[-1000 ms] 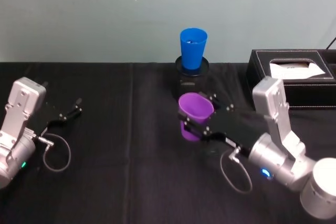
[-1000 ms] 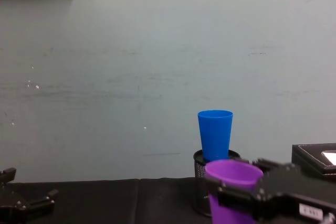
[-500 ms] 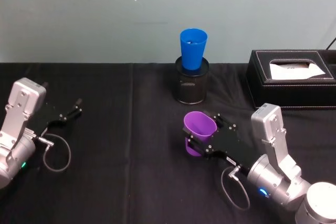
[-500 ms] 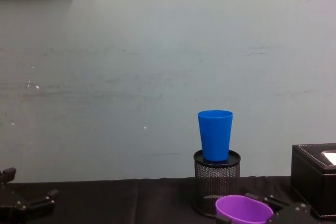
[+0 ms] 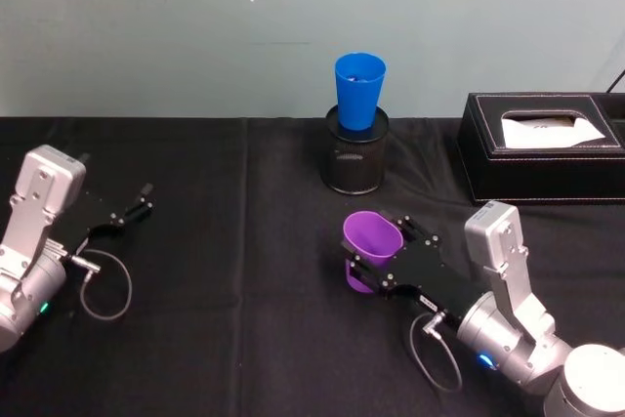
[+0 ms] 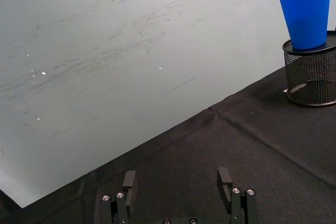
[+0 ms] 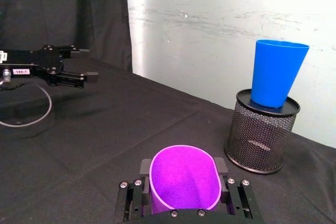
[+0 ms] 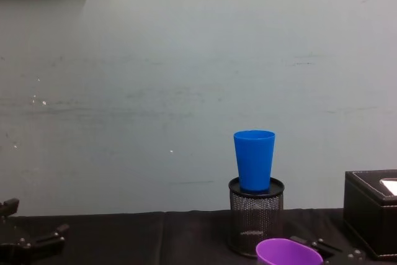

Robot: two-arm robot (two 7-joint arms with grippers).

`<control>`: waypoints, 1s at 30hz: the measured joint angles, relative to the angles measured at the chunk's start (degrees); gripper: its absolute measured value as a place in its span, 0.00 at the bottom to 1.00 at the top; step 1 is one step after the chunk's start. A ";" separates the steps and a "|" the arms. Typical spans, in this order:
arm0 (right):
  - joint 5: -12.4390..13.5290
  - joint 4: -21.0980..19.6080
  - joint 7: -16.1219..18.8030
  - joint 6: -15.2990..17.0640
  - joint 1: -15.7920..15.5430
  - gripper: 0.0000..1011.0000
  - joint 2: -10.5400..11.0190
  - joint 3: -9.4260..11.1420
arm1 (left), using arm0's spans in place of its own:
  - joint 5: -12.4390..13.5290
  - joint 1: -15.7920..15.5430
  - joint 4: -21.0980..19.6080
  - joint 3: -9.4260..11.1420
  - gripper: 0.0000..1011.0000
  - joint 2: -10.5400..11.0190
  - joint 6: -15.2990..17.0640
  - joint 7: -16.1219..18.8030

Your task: Pick up one cup with a gripper and tap it against the other cup.

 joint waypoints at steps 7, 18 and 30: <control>-0.39 0.47 0.32 -0.52 0.07 0.71 -0.36 0.20 | 0.00 0.00 0.00 0.00 0.99 0.00 0.00 0.00; -0.36 0.40 0.34 -0.48 0.07 0.81 -0.30 0.17 | 0.00 0.00 0.00 0.00 0.99 0.00 0.00 0.00; -0.33 0.31 0.33 -0.38 0.07 0.99 -0.24 0.10 | 0.00 0.00 0.00 0.00 0.99 0.00 0.00 0.00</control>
